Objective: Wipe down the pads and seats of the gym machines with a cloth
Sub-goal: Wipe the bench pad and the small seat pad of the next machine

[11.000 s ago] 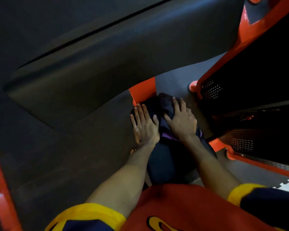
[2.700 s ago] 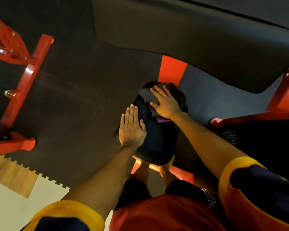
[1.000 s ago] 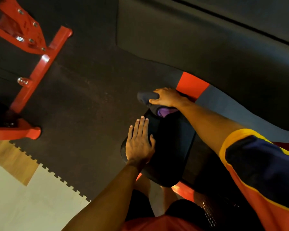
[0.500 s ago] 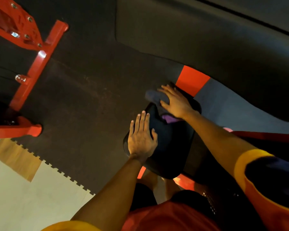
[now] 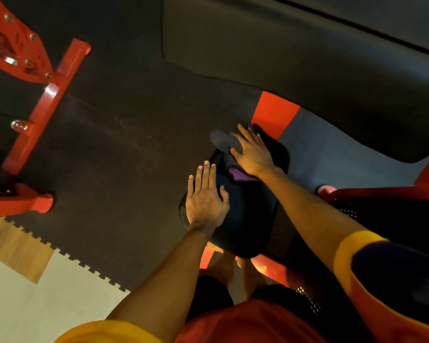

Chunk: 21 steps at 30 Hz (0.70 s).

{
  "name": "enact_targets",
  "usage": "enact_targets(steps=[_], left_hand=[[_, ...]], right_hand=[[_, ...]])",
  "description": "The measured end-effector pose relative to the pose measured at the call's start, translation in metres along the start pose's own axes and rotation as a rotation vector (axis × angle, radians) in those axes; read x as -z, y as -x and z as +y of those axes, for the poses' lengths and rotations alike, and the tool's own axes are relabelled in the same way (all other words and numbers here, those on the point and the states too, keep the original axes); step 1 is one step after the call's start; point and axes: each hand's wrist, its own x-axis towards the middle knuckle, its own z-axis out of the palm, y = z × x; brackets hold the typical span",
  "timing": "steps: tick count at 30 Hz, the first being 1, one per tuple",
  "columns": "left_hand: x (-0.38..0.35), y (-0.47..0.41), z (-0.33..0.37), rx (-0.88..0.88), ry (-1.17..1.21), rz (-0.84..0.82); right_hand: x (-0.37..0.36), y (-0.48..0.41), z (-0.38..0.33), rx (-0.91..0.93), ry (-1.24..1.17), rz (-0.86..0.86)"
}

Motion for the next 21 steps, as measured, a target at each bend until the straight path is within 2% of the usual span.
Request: enact_targets(steps=[3, 7, 11, 17, 21], left_hand=[[-0.003, 0.000, 0.000, -0.005, -0.003, -0.007], [-0.005, 0.006, -0.002, -0.006, 0.010, 0.034], [-0.005, 0.014, -0.006, 0.057, 0.045, 0.155], [-0.014, 0.029, 0.006, 0.285, 0.129, 0.272], [-0.021, 0.039, 0.008, 0.465, 0.201, 0.350]], right_hand=[[-0.008, -0.013, -0.023, -0.012, -0.008, -0.009], [-0.027, 0.056, -0.025, 0.123, -0.059, 0.006], [-0.027, 0.105, 0.002, 0.132, -0.018, -0.052], [-0.012, 0.018, -0.014, -0.008, 0.013, -0.025], [-0.031, 0.045, -0.047, 0.184, 0.015, -0.065]])
